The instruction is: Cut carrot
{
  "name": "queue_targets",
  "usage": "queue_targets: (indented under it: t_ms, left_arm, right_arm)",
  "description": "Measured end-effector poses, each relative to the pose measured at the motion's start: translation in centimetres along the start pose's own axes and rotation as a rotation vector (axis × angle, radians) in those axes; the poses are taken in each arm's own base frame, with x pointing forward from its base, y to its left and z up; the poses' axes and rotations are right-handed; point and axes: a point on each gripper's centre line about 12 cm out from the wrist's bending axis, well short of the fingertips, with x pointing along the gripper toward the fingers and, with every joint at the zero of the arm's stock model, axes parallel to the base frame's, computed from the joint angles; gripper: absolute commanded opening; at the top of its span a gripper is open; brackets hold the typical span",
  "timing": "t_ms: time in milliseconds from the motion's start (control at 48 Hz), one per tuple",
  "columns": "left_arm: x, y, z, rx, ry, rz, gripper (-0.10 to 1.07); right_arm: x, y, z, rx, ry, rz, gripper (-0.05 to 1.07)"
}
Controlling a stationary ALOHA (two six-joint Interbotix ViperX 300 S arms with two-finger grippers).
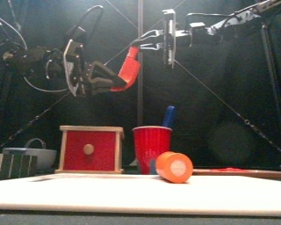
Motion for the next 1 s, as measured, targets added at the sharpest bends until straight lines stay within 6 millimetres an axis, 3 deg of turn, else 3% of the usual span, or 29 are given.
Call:
queue_targets:
  t_ms: [333,729,1000]
  left_arm:
    - [-0.4,0.1,-0.4,0.001,0.012,0.001,0.26]
    - [-0.7,0.2,-0.2,0.005,0.003,0.005,0.26]
    - [-1.0,0.2,-0.3,0.006,0.004,0.003,0.26]
  right_arm:
    - [-0.4,0.0,-0.5,-0.010,0.014,0.000,0.52]
    - [-0.6,-0.4,-1.4,-0.031,0.043,-0.009,0.94]
    - [-2.4,0.0,-1.8,-0.033,0.041,-0.009,0.98]
